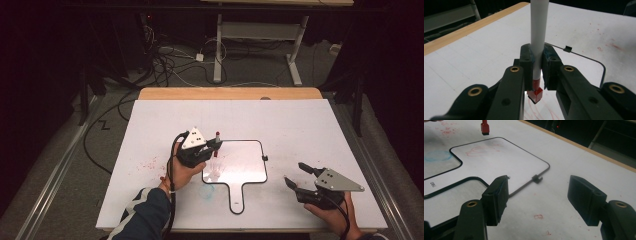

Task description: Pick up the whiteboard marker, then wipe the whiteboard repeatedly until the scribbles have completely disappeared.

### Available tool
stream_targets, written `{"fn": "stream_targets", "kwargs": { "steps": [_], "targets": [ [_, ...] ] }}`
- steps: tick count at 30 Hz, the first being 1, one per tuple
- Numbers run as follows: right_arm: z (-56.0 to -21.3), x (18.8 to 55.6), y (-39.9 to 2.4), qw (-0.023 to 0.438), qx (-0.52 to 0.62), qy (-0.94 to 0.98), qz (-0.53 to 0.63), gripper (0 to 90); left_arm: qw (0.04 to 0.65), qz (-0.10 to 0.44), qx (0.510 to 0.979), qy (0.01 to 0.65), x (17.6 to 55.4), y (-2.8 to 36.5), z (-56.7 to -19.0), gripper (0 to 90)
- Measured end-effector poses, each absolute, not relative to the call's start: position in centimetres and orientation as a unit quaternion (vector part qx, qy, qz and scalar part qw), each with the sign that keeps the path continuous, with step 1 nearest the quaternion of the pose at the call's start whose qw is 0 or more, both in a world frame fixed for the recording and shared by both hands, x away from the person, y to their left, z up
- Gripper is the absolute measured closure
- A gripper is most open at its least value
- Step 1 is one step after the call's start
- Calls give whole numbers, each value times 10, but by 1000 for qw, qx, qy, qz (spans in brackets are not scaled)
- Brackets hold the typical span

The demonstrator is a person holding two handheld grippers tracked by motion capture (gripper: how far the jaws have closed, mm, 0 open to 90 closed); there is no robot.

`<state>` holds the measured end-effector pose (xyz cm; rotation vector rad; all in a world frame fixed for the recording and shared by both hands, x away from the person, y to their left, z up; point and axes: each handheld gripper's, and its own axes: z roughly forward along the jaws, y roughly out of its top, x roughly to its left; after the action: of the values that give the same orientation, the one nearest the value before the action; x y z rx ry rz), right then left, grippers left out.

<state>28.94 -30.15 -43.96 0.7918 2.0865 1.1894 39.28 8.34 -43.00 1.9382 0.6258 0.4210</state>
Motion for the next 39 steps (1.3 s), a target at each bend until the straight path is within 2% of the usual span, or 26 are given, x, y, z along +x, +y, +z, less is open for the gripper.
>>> {"fn": "stream_targets", "kwargs": {
  "steps": [8,10,12,15,22,24,27,30,39],
  "targets": [
    [-442,295,-297,295,299,790,447,335,511,173,796,275,423,81,-440,784],
    [-444,296,-294,296,293,797,437,334,522,169,795,260,431,78,-444,784],
    [-444,297,-292,291,292,800,437,336,503,181,805,256,435,72,-449,784],
    [-445,298,-289,287,288,801,439,338,493,170,812,263,438,66,-459,784],
    [-446,293,-288,284,274,809,435,338,482,185,822,238,438,63,-458,786],
    [-446,292,-290,285,275,807,438,337,467,205,823,250,439,71,-458,786],
    [-445,291,-291,289,276,806,436,337,490,184,801,289,444,87,-462,786],
    [-445,290,-292,289,276,806,436,337,491,185,800,292,443,88,-462,787],
    [-444,290,-289,289,271,809,434,335,509,160,811,240,423,54,-464,787]
  ]
}}
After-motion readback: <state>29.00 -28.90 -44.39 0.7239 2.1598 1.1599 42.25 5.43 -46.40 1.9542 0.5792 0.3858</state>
